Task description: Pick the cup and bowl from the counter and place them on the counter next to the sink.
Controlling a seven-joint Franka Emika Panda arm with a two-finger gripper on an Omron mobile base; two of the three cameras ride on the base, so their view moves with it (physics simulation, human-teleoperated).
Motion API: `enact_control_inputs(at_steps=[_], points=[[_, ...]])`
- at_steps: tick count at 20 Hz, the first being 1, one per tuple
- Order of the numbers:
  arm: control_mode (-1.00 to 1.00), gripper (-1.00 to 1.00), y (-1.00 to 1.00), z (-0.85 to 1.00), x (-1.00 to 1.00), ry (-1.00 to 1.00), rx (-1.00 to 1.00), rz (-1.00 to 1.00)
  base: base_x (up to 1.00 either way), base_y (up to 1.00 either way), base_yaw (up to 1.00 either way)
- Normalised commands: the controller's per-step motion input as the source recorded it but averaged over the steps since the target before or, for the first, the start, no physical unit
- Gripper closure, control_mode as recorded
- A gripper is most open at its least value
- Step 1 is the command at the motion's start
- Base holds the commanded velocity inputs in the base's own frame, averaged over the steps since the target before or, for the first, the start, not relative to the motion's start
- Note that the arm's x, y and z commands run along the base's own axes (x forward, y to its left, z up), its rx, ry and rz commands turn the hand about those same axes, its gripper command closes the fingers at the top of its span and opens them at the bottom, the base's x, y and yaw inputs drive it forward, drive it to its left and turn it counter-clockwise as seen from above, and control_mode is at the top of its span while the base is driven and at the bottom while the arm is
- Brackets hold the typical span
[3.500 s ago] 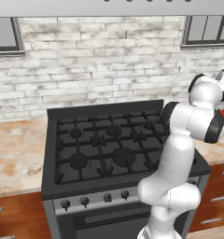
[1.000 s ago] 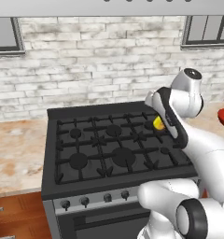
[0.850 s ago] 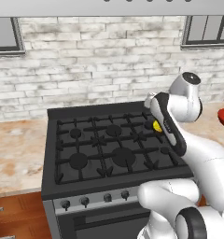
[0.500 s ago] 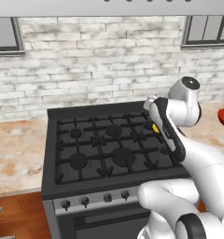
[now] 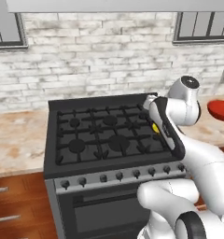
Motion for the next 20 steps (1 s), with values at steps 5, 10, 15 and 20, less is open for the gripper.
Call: enact_control_inputs(at_steps=[5, 10, 15, 20], points=[[1.00, 1.00, 0.00, 0.00, 0.00, 0.00, 0.00, 0.00, -0.60, 0.07, 0.00], [1.00, 1.00, 0.00, 0.00, 0.00, 0.00, 0.00, 0.00, -0.21, 0.54, 0.56], [1.00, 1.00, 0.00, 0.00, 0.00, 0.00, 0.00, 0.00, -0.17, 0.37, 0.79], [1.00, 1.00, 0.00, 0.00, 0.00, 0.00, 0.00, 0.00, -0.14, 0.31, 0.82]])
